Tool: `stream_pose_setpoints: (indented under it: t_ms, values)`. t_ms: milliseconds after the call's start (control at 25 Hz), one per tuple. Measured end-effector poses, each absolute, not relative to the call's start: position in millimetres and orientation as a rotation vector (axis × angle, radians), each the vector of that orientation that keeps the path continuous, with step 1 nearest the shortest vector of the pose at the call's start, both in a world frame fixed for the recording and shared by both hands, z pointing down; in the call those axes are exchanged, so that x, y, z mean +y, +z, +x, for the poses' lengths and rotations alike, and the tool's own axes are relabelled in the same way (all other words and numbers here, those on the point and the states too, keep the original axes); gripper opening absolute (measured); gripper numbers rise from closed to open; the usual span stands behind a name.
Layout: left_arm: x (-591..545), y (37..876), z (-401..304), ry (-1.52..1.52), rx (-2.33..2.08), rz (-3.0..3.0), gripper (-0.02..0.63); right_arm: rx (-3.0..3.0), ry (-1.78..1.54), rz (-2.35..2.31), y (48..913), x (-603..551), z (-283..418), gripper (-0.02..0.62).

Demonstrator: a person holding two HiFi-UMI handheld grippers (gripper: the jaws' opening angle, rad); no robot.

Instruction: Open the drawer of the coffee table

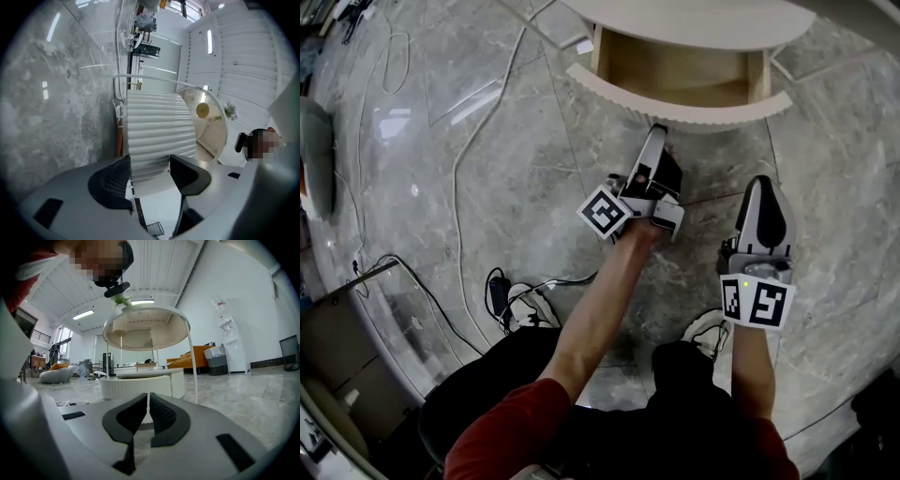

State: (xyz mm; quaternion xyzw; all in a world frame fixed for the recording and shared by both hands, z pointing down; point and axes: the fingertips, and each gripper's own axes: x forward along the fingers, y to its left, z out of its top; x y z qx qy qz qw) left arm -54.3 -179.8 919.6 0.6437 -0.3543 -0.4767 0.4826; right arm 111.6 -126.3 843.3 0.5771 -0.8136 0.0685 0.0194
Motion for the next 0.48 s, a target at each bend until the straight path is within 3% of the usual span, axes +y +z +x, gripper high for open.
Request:
stream_pose_setpoints:
  t_ms: [480]
  values:
    - [-93, 920, -52, -1.130, -0.878, 1.550, 0.275, -2.435, 0.118, 1.822, 846, -107, 125, 0.026]
